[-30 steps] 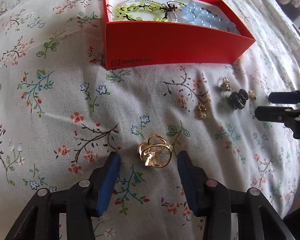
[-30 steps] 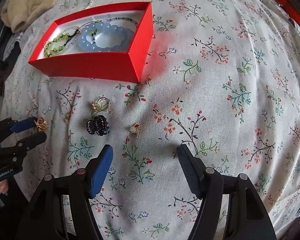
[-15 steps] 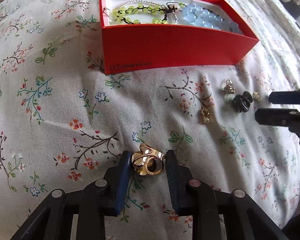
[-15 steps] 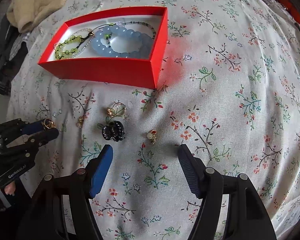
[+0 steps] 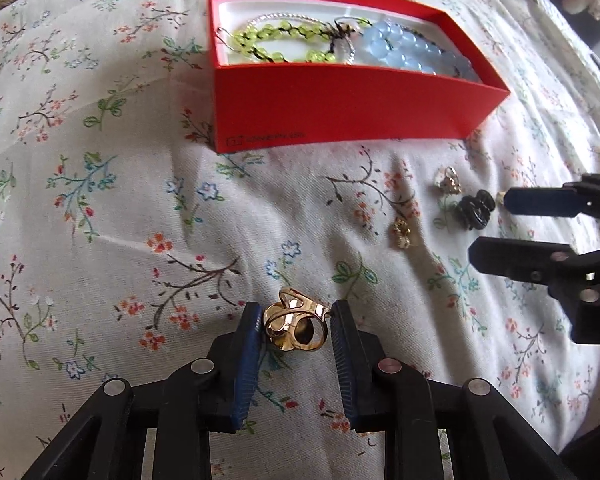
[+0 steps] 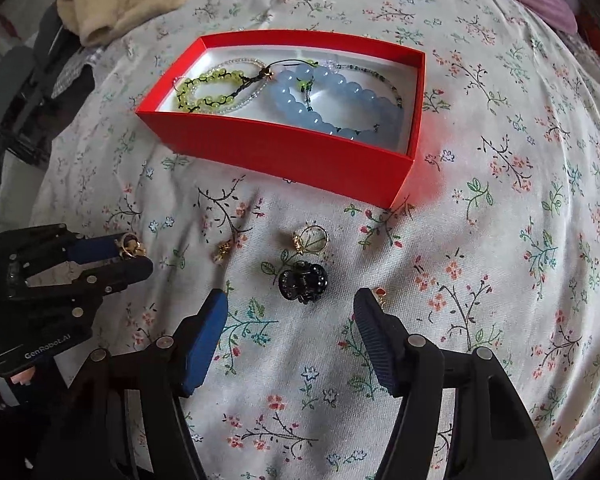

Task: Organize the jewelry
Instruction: 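Grasp the gold ring with the left tool while the right tool grasps the black flower ring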

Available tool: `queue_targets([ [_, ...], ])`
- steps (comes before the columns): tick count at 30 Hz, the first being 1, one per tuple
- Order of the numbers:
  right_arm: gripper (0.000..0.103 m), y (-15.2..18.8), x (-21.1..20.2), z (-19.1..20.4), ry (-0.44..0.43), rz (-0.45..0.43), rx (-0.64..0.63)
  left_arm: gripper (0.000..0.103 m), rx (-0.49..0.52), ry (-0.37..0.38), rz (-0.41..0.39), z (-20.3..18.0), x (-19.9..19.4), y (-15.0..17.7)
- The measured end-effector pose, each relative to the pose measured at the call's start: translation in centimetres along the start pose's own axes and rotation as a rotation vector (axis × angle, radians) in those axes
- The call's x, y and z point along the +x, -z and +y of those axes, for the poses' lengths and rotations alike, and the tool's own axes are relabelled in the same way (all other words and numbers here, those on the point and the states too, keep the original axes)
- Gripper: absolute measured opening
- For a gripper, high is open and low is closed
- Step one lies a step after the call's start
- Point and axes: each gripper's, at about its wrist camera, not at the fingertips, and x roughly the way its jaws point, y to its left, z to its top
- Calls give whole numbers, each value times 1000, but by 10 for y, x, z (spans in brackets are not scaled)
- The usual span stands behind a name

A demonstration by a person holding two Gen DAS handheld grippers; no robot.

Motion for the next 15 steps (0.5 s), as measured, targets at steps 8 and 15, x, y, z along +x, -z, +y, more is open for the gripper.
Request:
queue_targets([
  [8, 59, -5, 5, 0, -20, -8, 11, 28, 0, -43, -18, 2, -3, -1],
  [15, 26, -7, 16, -5, -11, 19, 29, 28, -5, -67, -36, 5, -9, 1],
])
